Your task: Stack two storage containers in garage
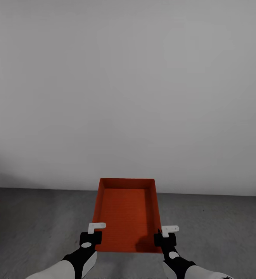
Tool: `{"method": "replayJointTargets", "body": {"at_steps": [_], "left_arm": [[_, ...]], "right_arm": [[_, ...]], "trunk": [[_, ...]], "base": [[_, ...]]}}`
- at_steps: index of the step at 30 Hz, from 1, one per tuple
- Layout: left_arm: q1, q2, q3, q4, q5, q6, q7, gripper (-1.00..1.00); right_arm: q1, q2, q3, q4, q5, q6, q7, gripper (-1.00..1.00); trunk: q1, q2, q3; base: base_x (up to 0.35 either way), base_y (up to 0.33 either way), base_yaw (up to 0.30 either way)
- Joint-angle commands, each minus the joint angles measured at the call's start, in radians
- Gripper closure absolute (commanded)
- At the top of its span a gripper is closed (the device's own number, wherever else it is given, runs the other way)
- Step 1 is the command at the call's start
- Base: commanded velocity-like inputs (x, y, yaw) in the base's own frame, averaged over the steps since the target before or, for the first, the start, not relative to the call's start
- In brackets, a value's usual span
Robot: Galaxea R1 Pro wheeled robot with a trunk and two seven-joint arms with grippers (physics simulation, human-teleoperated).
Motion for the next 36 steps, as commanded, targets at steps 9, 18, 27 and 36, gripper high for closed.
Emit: {"method": "replayJointTargets", "body": {"at_steps": [9, 18, 27, 36], "left_arm": [[-0.001, 0.0, 0.059, -0.011, -0.009, -0.006, 0.026, 1.0], [-0.001, 0.0, 0.058, -0.011, -0.009, -0.007, 0.026, 1.0], [-0.001, 0.0, 0.058, -0.011, -0.009, -0.007, 0.027, 1.0], [-0.001, 0.0, 0.06, -0.011, -0.008, -0.008, 0.027, 1.0]], "right_arm": [[-0.001, 0.005, -0.018, 0.001, 0.003, 0.003, 0.0, 1.0], [0.0, 0.005, -0.018, 0.001, 0.003, 0.003, 0.0, 1.0], [0.0, 0.005, -0.018, 0.001, 0.003, 0.003, 0.0, 1.0], [0.0, 0.005, -0.018, 0.001, 0.003, 0.003, 0.0, 1.0]], "trunk": [[0.0, -0.001, -0.016], [0.0, -0.001, -0.03], [0.0, -0.001, -0.045], [0.0, -0.001, -0.059]], "base": [[0.0, 0.0, 0.0], [0.0, 0.0, 0.0], [0.0, 0.0, 0.0], [0.0, 0.0, 0.0]]}}
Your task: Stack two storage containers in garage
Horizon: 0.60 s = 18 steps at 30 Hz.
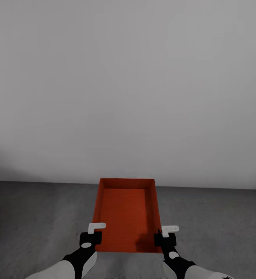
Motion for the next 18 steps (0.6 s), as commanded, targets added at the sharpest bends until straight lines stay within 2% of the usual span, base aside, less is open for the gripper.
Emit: {"method": "replayJointTargets", "body": {"at_steps": [1, 6, 11, 18], "left_arm": [[-0.001, 0.0, 0.059, -0.013, -0.009, -0.005, 0.028, 1.0], [-0.001, 0.0, 0.06, -0.013, -0.009, -0.005, 0.028, 1.0], [-0.001, 0.0, 0.093, -0.014, -0.01, -0.005, 0.028, 1.0], [-0.001, 0.0, 0.103, -0.015, -0.01, -0.005, 0.028, 1.0]], "right_arm": [[0.0, 0.005, -0.02, 0.001, 0.004, 0.003, 0.0, 1.0], [0.0, 0.005, -0.02, 0.001, 0.004, 0.003, 0.0, 1.0], [-0.001, 0.005, -0.02, 0.001, 0.004, 0.003, 0.0, 1.0], [0.0, 0.005, -0.02, 0.001, 0.004, 0.003, 0.0, 1.0]], "trunk": [[0.0, -0.001, -0.003], [0.0, -0.001, -0.011], [0.0, -0.001, -0.019], [0.0, -0.001, -0.03]], "base": [[0.0, 0.0, 0.0], [0.0, 0.0, 0.0], [0.0, 0.0, 0.0], [0.0, 0.0, 0.0]]}}
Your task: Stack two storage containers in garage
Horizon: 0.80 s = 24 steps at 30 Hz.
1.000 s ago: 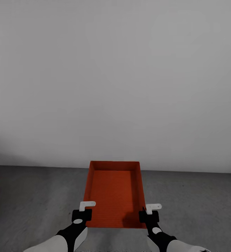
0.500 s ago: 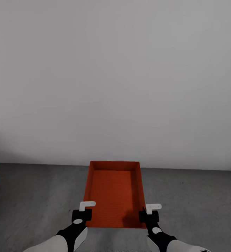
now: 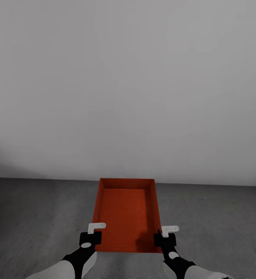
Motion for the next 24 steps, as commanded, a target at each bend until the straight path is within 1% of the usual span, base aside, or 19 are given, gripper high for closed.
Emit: {"method": "replayJointTargets", "body": {"at_steps": [1, 24], "left_arm": [[-0.001, 0.0, 0.084, -0.015, 0.007, -0.004, 0.031, 1.0], [-0.001, 0.0, 0.085, -0.015, 0.007, -0.002, 0.03, 1.0]], "right_arm": [[0.0, 0.004, -0.026, 0.0, 0.012, 0.005, 0.001, 1.0], [-0.001, 0.004, -0.026, 0.0, 0.012, 0.005, 0.001, 1.0]], "trunk": [[0.0, -0.001, -0.003], [0.0, -0.001, -0.04]], "base": [[0.0, 0.0, 0.0], [0.0, 0.0, 0.0]]}}
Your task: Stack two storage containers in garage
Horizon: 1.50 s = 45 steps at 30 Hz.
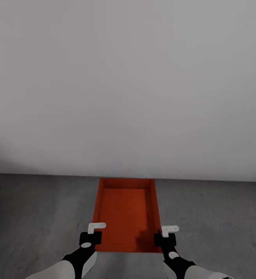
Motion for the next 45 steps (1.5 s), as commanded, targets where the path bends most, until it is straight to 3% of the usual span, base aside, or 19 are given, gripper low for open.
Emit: {"method": "replayJointTargets", "body": {"at_steps": [1, 45], "left_arm": [[-0.001, 0.0, 0.084, -0.013, 0.008, -0.004, 0.03, 1.0], [-0.001, 0.001, 0.084, -0.013, 0.006, -0.004, 0.032, 1.0]], "right_arm": [[0.0, 0.004, -0.025, 0.0, 0.011, 0.004, 0.001, 1.0], [0.0, 0.003, -0.025, 0.0, 0.011, 0.004, 0.001, 1.0]], "trunk": [[0.0, -0.001, -0.003], [0.0, -0.001, -0.073]], "base": [[0.0, 0.0, 0.0], [0.0, 0.0, 0.0]]}}
